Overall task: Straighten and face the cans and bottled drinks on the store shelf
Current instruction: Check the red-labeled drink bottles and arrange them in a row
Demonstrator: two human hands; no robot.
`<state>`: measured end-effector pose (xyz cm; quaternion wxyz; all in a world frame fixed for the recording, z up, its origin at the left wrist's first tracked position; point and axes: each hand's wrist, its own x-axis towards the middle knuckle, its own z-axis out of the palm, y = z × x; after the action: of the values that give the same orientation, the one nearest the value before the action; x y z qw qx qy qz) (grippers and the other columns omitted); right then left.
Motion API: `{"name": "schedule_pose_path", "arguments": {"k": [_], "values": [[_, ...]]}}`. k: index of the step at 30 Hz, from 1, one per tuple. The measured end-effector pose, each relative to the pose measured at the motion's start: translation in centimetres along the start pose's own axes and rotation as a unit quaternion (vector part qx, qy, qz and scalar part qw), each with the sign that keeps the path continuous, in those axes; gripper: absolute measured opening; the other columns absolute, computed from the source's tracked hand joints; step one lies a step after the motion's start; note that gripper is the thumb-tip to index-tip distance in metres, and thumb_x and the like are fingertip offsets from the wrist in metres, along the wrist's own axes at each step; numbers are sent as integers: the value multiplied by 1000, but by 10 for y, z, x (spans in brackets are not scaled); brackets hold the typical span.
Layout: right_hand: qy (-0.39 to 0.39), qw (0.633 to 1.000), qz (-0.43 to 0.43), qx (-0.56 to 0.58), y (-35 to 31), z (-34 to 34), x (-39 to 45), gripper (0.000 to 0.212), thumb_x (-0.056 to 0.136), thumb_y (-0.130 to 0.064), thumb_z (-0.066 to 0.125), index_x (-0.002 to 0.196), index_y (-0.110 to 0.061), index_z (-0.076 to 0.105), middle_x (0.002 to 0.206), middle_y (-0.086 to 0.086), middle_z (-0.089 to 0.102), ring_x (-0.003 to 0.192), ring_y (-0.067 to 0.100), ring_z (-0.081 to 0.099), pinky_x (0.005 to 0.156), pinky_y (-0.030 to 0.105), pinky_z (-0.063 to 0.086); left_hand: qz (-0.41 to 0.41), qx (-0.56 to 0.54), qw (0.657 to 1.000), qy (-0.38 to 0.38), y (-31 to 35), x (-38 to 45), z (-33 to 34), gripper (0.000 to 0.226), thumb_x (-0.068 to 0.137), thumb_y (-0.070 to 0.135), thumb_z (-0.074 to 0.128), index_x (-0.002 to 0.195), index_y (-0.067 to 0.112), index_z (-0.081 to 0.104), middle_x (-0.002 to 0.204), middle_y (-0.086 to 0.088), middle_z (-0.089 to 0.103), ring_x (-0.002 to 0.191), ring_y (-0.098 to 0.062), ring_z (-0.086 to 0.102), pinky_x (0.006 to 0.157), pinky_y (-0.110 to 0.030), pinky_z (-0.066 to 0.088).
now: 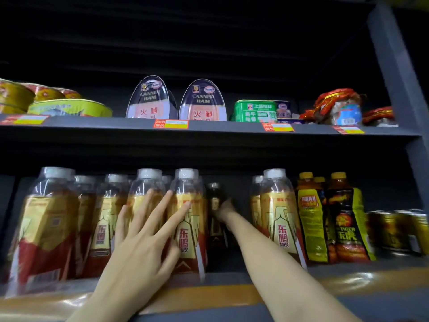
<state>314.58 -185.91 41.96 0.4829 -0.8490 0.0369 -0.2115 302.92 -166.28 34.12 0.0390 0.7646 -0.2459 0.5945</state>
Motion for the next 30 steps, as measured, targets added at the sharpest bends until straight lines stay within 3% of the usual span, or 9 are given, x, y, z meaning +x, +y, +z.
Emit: {"name": "schedule_pose_path", "arguments": {"k": [7, 14, 17, 24, 28, 30], "values": [[32, 998, 10, -47, -6, -1, -10, 80, 94, -8, 54, 149, -2, -4, 151, 20, 27, 137, 31, 34, 106, 34, 35, -10, -6, 1000, -6, -1, 0, 0, 61, 83, 38, 34, 144, 38, 29, 151, 4, 30, 144, -21, 11, 109, -44, 6], [1, 986, -9, -165, -18, -37, -60, 103, 86, -24, 68, 149, 0, -9, 154, 22, 18, 138, 34, 32, 107, 39, 38, -23, -15, 999, -19, 5, 0, -9, 58, 85, 34, 30, 142, 34, 35, 149, -3, 35, 143, -22, 13, 108, -57, 22], [-21, 991, -44, -126, -9, -47, -79, 107, 81, -28, 73, 151, -8, -5, 153, 18, 24, 133, 34, 38, 100, 44, 46, -29, -15, 999, -34, 6, 0, -10, 58, 86, 35, 28, 144, 34, 31, 150, -4, 33, 143, -23, 11, 109, -57, 20], [-4, 989, -134, -62, -7, -58, -134, 109, 69, -28, 83, 151, -15, 13, 150, 10, 33, 136, 28, 35, 108, 47, 37, -36, -5, 996, -76, 8, 0, -17, 59, 87, 38, 20, 146, 35, 22, 153, -4, 27, 144, -23, 6, 111, -54, 12], [37, 976, -211, -41, -5, -66, -182, 86, 71, -26, 82, 140, -16, 32, 136, 0, 48, 125, 18, 44, 104, 38, 39, -46, -35, 996, -66, 13, 0, -22, 63, 84, 43, 10, 146, 35, 21, 154, -1, 22, 144, -18, -1, 113, -45, 0], [51, 969, -241, 17, 0, -72, -204, 77, 72, -22, 81, 135, -21, 37, 125, -7, 52, 116, 11, 48, 96, 31, 41, -70, -96, 992, -36, 22, -1, -31, 65, 83, 44, 10, 144, 31, 30, 153, 1, 26, 142, -12, 2, 113, -39, -2]]}}
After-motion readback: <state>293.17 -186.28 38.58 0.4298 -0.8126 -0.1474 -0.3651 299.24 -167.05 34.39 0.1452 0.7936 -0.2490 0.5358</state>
